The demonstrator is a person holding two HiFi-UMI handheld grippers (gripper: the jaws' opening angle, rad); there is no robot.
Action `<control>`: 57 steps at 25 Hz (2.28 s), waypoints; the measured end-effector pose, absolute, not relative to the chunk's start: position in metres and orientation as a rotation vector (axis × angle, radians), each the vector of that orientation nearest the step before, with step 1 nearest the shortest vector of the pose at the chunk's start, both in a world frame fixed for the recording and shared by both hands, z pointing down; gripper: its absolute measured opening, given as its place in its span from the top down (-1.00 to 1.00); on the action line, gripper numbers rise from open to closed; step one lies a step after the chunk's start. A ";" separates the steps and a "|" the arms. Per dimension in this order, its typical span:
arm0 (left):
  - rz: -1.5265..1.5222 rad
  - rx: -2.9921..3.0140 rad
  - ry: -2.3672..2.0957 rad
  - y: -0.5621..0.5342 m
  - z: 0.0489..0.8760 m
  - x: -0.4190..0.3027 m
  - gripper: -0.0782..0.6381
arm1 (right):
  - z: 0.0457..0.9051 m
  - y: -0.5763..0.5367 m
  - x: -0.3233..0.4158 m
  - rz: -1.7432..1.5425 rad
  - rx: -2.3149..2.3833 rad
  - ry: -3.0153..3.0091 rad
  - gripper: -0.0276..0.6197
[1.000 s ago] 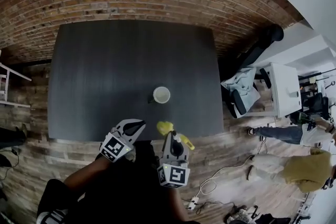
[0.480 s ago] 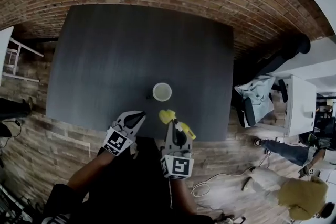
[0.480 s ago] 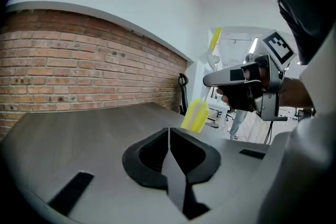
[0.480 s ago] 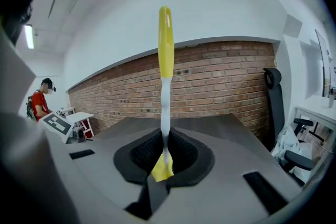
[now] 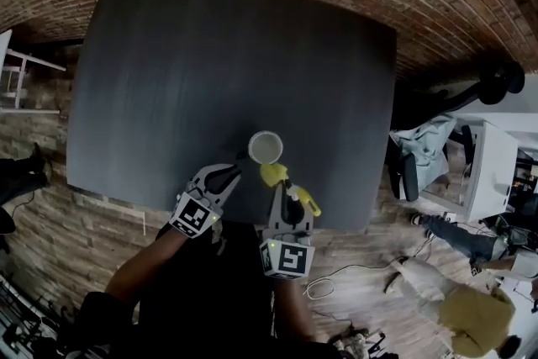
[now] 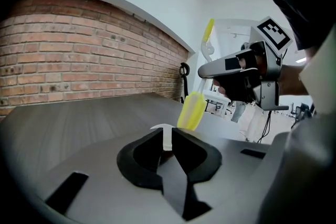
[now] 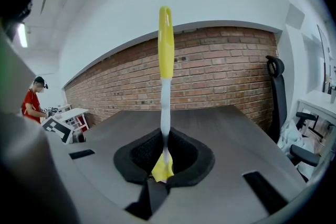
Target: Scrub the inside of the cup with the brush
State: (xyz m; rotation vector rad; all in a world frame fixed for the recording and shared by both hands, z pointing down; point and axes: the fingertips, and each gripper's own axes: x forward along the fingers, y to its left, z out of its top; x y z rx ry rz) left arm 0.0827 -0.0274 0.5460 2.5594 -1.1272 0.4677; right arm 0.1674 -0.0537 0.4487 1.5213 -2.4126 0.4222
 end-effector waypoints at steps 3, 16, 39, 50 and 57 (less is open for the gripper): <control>0.500 2.553 -1.113 -0.040 0.570 0.078 0.67 | 0.464 -0.069 0.160 0.437 1.536 -2.401 0.77; 0.618 2.540 -0.978 -0.047 0.647 0.087 0.37 | 0.515 -0.096 0.151 0.437 1.550 -2.337 0.77; 0.673 2.600 -0.941 -0.054 0.665 0.099 0.52 | 0.559 -0.127 0.141 0.490 1.606 -2.301 0.77; 0.658 2.602 -0.908 -0.053 0.664 0.101 0.53 | 0.557 -0.112 0.119 0.564 1.399 -2.371 0.77; 0.649 2.584 -0.921 -0.053 0.664 0.100 0.53 | 0.561 -0.093 0.128 0.523 1.298 -2.309 0.77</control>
